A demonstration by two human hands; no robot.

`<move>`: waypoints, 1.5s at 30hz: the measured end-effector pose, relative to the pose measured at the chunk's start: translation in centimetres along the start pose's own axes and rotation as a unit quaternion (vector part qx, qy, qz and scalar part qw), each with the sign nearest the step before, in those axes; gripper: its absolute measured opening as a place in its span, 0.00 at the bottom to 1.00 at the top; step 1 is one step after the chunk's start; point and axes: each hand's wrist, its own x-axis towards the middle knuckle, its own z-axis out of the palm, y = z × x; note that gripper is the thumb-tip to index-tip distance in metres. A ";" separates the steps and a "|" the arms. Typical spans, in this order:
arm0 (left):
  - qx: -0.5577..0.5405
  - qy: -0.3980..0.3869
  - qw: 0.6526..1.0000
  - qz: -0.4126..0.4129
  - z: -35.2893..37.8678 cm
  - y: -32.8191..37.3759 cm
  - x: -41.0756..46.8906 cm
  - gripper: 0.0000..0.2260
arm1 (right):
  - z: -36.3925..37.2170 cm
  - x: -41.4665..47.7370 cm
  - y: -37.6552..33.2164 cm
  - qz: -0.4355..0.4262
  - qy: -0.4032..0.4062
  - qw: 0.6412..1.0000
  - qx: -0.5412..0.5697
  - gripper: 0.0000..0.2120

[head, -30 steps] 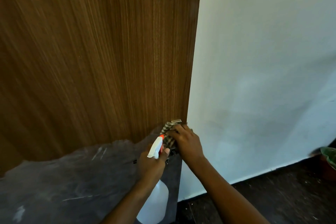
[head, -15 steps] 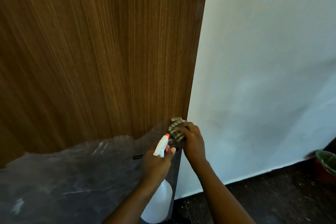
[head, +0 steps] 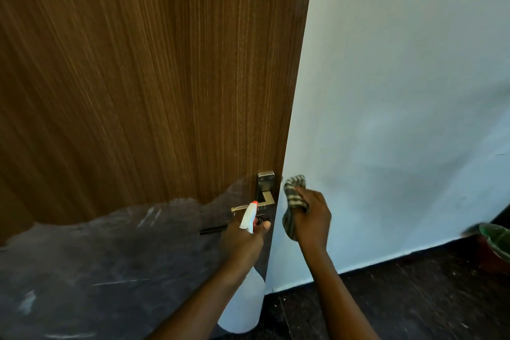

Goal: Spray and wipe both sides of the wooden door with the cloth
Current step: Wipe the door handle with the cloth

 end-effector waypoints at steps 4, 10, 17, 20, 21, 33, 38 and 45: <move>-0.011 -0.027 0.998 0.052 -0.2 -1.3 -0.3 0.17 | 3.5 1.2 -2.8 -0.099 -0.062 0.992 -0.053 0.16; -0.045 -0.002 0.999 -0.012 -0.1 -1.3 -0.6 0.30 | 3.6 0.4 -0.5 -0.216 -0.174 0.952 -0.128 0.19; -0.041 0.004 0.999 -0.005 -0.6 -1.6 -0.8 0.28 | 3.3 -1.0 0.4 -0.137 -0.138 0.973 -0.127 0.15; -0.050 0.032 0.998 -0.003 -1.2 -1.9 -1.0 0.26 | 4.1 -2.8 -1.1 -0.177 -0.110 0.962 -0.177 0.21; -0.056 0.047 0.997 0.004 -1.6 -2.2 -1.2 0.24 | 4.5 -3.4 -1.5 -0.212 -0.099 0.954 -0.186 0.24; -0.101 0.116 0.988 0.029 -4.9 -4.4 -2.7 0.14 | 3.9 -2.3 -1.5 -0.228 -0.130 0.936 -0.234 0.21; -0.099 0.122 0.986 0.057 -5.2 -4.7 -2.8 0.15 | 4.8 -3.8 -4.8 -0.189 -0.172 0.939 -0.231 0.17; -0.072 0.123 0.987 0.073 -4.4 -5.3 -2.8 0.12 | 4.4 -6.5 -0.8 -0.231 -0.187 0.946 -0.133 0.16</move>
